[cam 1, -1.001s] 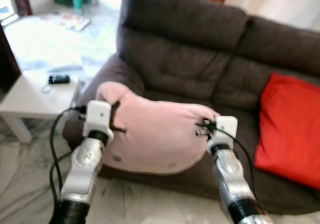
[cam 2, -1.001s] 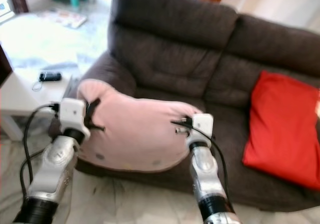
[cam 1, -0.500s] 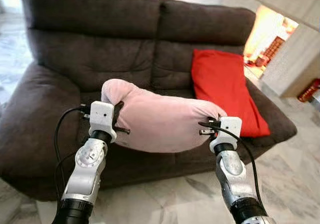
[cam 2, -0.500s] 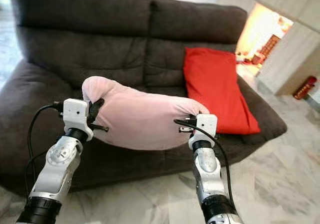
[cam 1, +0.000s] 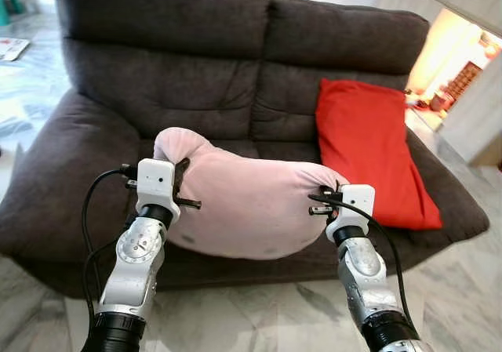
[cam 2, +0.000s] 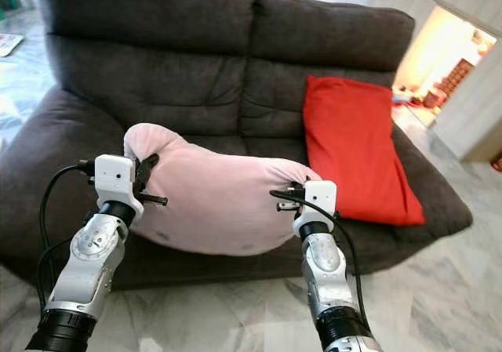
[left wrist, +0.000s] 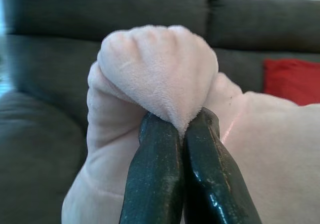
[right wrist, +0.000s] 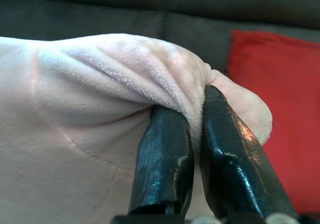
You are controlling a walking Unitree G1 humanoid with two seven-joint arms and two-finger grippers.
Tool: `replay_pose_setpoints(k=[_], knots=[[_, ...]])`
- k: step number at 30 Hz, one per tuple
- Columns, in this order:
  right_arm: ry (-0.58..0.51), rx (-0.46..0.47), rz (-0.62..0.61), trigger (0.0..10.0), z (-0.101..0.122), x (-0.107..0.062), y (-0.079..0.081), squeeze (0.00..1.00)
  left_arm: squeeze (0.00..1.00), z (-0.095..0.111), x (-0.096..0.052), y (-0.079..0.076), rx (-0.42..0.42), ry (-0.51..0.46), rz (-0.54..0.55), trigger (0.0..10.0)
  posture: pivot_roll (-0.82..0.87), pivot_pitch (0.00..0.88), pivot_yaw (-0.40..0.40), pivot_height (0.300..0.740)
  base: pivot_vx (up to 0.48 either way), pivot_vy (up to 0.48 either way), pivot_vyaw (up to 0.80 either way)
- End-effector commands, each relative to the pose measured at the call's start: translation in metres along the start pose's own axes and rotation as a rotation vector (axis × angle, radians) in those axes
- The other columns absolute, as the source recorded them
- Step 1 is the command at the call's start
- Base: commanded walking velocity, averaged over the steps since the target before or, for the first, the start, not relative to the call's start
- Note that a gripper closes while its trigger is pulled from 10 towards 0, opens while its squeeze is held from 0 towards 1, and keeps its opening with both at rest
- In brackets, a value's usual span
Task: Move the pillow to the sofa from floor
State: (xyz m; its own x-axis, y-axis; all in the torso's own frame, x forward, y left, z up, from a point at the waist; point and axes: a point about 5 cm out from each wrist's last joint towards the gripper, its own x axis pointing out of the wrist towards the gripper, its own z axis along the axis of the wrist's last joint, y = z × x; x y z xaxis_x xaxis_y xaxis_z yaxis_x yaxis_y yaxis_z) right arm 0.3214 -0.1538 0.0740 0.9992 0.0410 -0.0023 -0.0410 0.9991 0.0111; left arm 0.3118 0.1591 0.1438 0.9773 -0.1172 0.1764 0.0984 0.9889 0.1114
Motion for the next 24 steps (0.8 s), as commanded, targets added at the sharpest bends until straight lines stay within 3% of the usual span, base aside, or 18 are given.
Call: replay_pose_setpoints(k=[1, 7, 24], knots=[[-0.074, 0.004, -0.013, 10.0, 0.0157, 0.0049, -0.0056, 0.0, 0.0, 0.0141, 0.0035, -0.0014, -0.006, -0.07, 0.003, 10.0, 0.22, 0.0, -0.186, 0.74, 0.0, 0.0, 0.79], [-0.074, 0.012, -0.012, 10.0, 0.0151, 0.0044, -0.0057, 0.0, 0.0, 0.0128, 0.0031, -0.0016, -0.009, -0.067, 0.001, 10.0, 0.22, 0.0, -0.181, 0.74, 0.0, 0.0, 0.8], [-0.043, 0.021, -0.001, 10.0, 0.0078, 0.0014, -0.0031, 0.0, 0.0, 0.0112, 0.0005, -0.0047, -0.024, -0.065, -0.019, 10.0, 0.22, 0.0, -0.176, 0.74, 0.0, 0.0, 0.0]])
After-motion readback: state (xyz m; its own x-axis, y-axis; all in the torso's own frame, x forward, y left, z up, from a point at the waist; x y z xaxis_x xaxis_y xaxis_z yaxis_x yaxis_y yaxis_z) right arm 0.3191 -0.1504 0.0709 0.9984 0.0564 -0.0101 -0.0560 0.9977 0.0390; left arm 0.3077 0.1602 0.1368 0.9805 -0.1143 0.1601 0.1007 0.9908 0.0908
